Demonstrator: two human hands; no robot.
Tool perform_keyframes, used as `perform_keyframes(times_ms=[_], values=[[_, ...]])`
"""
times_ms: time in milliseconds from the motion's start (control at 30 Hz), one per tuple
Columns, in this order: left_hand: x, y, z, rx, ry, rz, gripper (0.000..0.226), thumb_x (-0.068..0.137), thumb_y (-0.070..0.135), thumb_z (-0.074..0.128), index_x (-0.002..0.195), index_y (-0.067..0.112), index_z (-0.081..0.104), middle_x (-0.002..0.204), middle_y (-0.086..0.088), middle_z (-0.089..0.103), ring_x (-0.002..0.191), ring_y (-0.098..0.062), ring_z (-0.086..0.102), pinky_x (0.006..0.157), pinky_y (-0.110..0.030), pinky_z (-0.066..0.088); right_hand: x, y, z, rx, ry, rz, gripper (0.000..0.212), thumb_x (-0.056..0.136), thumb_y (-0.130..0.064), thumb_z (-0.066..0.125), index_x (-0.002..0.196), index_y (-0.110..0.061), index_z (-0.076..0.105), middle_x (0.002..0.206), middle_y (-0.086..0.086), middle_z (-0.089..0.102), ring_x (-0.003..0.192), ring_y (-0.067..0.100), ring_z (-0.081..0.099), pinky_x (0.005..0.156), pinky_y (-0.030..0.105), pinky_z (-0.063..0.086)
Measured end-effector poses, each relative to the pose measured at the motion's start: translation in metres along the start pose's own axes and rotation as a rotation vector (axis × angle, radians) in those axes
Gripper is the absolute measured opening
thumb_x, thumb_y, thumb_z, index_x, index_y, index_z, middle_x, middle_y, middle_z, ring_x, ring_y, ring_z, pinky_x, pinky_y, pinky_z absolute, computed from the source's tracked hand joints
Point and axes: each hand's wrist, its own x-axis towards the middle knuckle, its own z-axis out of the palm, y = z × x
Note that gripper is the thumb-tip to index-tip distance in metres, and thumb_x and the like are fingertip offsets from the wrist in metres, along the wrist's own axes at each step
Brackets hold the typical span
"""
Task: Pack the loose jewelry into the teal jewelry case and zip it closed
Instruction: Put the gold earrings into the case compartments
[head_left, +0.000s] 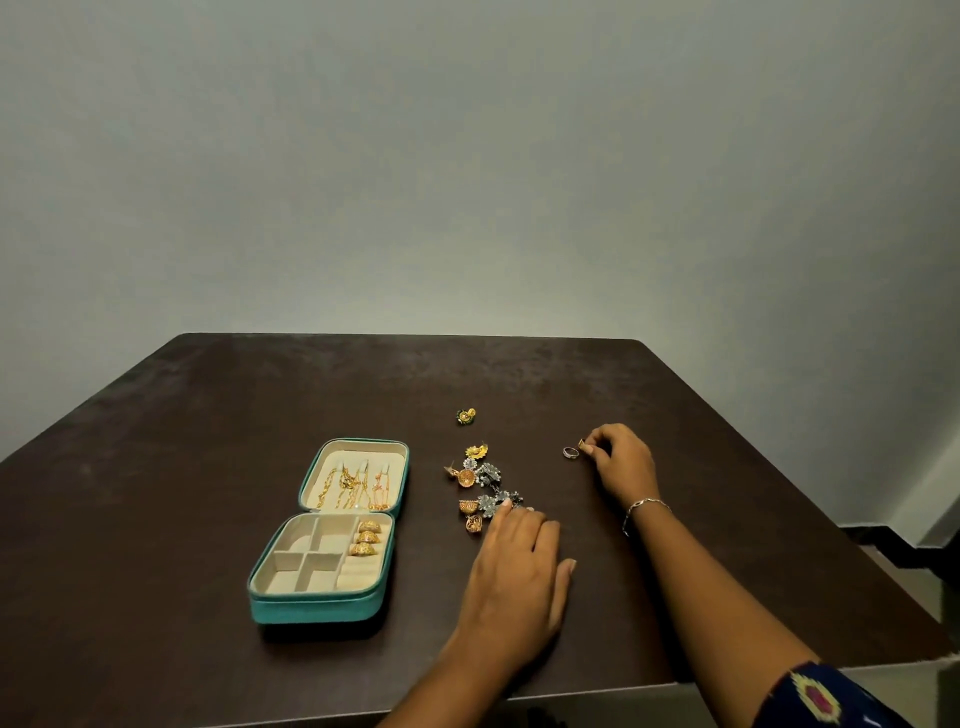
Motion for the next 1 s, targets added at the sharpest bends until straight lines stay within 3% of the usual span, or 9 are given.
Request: perform_keyframes(times_ms=[233,333,500,667,767,900,1000], values=[[0.0,0.0,-0.004,-0.027,0.036,-0.032,0.023,0.078,0.031,0.042,0.087,0.019,0.059,0.083,0.004,0.06,0.08,-0.012,0.057,0.098,-0.031,0.033,-0.037,0.001,-0.017,0.297,-0.045,0.007,0.014,0.085,-0.008,0.06,0.076,-0.018,0.059,0.103,0.001,0.063,0.097,0.013,0.055,0.085,0.025,0.039],[0.0,-0.002,-0.001,-0.068,0.061,-0.049,0.024,0.079,0.029,0.042,0.095,0.018,0.056,0.085,0.003,0.061,0.084,-0.01,0.05,0.1,-0.031,0.032,-0.066,-0.006,-0.029,0.401,-0.125,-0.022,0.014,0.086,-0.007,0.059,0.076,-0.017,0.06,0.106,0.0,0.06,0.096,0.008,0.054,0.08,0.017,0.039],[-0.001,-0.003,-0.002,-0.099,0.042,-0.089,0.036,0.077,0.026,0.041,0.103,0.012,0.062,0.087,0.001,0.065,0.081,-0.014,0.062,0.101,-0.032,0.03,-0.107,-0.014,-0.046,0.54,-0.321,-0.055,0.009,0.086,-0.001,0.057,0.082,-0.007,0.063,0.116,0.003,0.055,0.097,0.004,0.056,0.079,0.006,0.044],[0.001,-0.002,-0.006,-0.178,0.038,-0.061,0.031,0.075,0.025,0.041,0.103,0.019,0.055,0.079,0.003,0.064,0.075,-0.011,0.061,0.102,-0.031,0.033,-0.127,-0.02,-0.049,0.597,-0.471,-0.084,0.012,0.086,-0.004,0.057,0.079,-0.011,0.063,0.12,0.0,0.053,0.101,-0.002,0.056,0.085,0.013,0.045],[0.001,-0.003,-0.01,-0.241,0.033,-0.05,0.021,0.077,0.025,0.042,0.089,0.022,0.058,0.072,0.006,0.063,0.07,-0.009,0.06,0.103,-0.029,0.031,-0.131,-0.021,-0.049,0.619,-0.501,-0.093,0.012,0.086,-0.002,0.056,0.079,-0.011,0.063,0.121,0.002,0.053,0.107,0.002,0.055,0.091,0.017,0.045],[0.001,-0.004,-0.014,-0.243,0.018,-0.08,0.019,0.076,0.025,0.042,0.071,0.021,0.06,0.06,0.006,0.059,0.059,-0.009,0.057,0.099,-0.029,0.039,-0.134,-0.023,-0.046,0.615,-0.461,-0.119,0.007,0.084,-0.01,0.06,0.079,-0.011,0.065,0.112,0.004,0.06,0.107,0.009,0.057,0.09,0.021,0.045],[0.0,-0.004,-0.016,-0.265,-0.012,-0.148,0.02,0.076,0.026,0.041,0.067,0.019,0.058,0.058,0.003,0.059,0.056,-0.013,0.056,0.101,-0.029,0.036,-0.139,-0.025,-0.043,0.638,-0.385,-0.134,0.007,0.084,-0.002,0.06,0.085,-0.006,0.066,0.1,0.009,0.066,0.097,0.016,0.062,0.087,0.028,0.049]])
